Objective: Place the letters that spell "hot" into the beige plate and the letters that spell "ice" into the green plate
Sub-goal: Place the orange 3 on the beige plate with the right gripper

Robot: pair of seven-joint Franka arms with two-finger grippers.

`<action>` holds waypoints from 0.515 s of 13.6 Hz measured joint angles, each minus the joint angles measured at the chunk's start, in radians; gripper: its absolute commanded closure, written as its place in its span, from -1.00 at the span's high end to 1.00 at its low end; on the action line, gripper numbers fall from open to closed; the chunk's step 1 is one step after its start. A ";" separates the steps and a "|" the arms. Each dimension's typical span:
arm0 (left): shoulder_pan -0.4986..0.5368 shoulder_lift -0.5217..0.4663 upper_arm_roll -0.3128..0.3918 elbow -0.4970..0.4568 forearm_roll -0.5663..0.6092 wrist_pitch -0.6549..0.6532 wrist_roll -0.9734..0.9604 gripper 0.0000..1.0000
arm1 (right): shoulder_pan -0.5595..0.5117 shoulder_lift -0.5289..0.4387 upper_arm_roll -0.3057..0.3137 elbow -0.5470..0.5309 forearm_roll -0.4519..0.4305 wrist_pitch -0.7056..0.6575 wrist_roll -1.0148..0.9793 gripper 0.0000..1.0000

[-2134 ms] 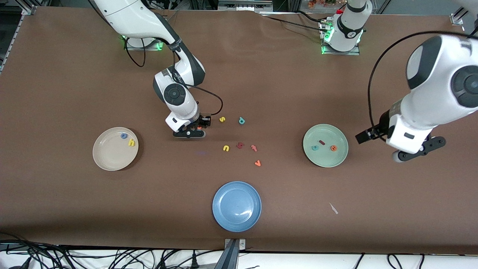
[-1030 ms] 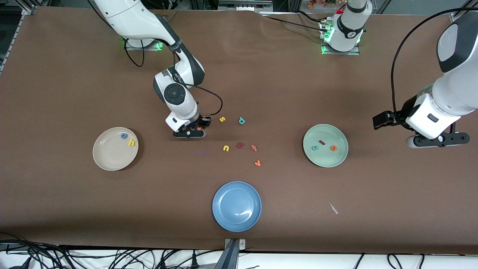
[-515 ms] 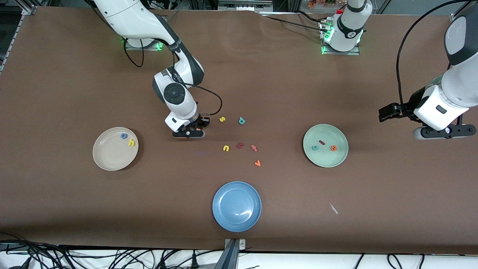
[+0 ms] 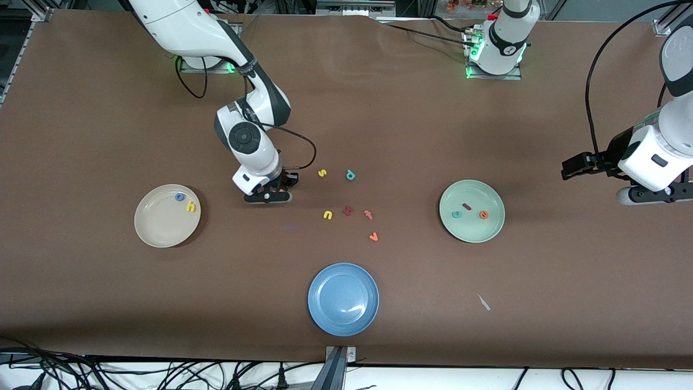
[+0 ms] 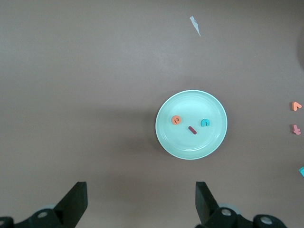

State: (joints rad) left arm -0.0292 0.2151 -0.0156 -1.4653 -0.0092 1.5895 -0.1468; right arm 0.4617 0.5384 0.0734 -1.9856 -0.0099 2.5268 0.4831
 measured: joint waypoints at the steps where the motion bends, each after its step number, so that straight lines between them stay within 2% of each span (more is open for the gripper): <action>1: 0.000 0.000 0.000 0.000 0.000 0.000 0.001 1.00 | -0.014 -0.011 0.000 0.000 0.000 -0.014 -0.019 -0.74; 3: -0.001 0.000 0.000 0.000 0.000 0.000 0.036 1.00 | -0.062 -0.045 -0.003 0.004 -0.001 -0.069 -0.098 -0.74; 7: -0.001 0.001 0.000 0.000 0.000 0.000 0.109 1.00 | -0.212 -0.125 -0.010 0.006 -0.001 -0.168 -0.379 -0.72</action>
State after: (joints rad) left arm -0.0302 0.2165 -0.0153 -1.4653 -0.0092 1.5896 -0.0382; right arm 0.2494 0.4130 0.0638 -1.9795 -0.0112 2.3592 0.1038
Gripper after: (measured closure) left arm 0.000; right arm 0.811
